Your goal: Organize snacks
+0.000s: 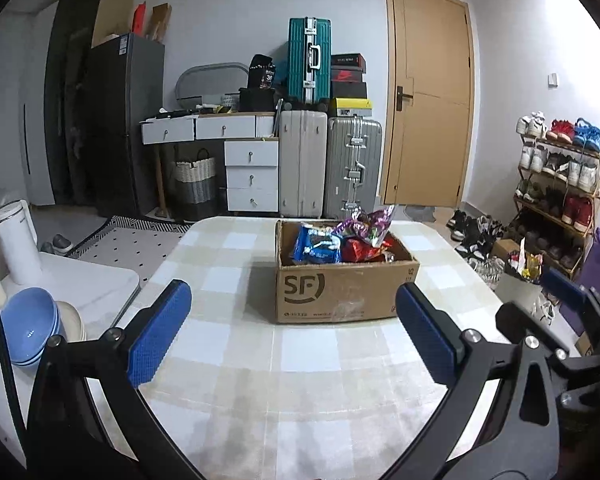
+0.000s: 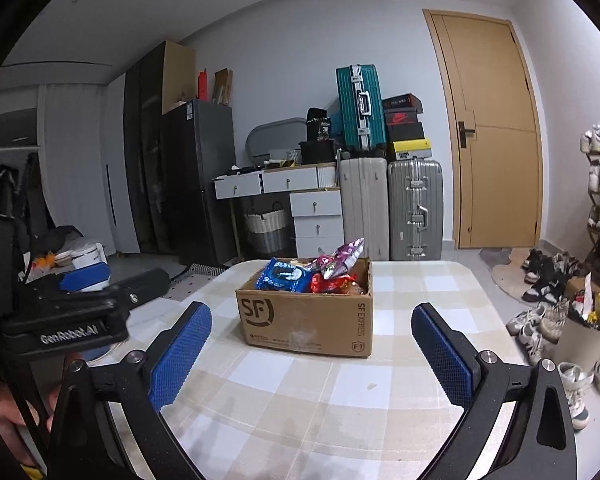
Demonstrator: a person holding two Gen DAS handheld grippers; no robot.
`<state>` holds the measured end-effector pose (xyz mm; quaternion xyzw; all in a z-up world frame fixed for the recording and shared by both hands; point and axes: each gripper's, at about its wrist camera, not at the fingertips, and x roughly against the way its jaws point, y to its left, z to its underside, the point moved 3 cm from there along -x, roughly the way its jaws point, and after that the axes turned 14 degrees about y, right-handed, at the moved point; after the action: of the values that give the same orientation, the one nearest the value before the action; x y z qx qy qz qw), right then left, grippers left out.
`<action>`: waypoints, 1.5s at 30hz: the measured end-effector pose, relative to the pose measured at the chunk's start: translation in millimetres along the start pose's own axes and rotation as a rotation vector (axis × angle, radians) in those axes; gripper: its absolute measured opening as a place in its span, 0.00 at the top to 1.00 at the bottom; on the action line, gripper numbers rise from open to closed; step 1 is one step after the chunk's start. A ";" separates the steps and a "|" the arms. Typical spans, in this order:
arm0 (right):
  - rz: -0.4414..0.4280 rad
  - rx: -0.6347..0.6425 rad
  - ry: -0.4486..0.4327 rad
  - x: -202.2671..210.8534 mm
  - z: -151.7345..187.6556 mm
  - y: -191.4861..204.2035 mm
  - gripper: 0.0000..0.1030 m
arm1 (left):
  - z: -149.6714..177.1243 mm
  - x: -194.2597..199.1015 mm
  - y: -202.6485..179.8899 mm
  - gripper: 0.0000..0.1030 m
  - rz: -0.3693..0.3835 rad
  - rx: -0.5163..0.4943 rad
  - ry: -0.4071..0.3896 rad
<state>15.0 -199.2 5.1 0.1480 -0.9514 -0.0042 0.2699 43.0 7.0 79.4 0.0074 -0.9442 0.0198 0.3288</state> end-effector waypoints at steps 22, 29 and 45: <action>0.011 0.028 -0.015 1.3 -0.1 7.1 0.01 | 4.5 -8.7 -2.5 0.01 0.000 -0.007 0.010; 0.013 0.025 -0.012 0.3 0.5 5.3 0.01 | 5.4 -13.3 -2.7 0.01 -0.006 -0.002 0.012; 0.013 0.017 -0.007 -0.1 2.0 3.1 0.01 | 5.1 -11.2 -4.1 0.01 0.005 -0.003 0.012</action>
<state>13.3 -196.3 3.6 0.1443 -0.9533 0.0050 0.2652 48.8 2.7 68.6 0.0041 -0.9422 0.0192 0.3346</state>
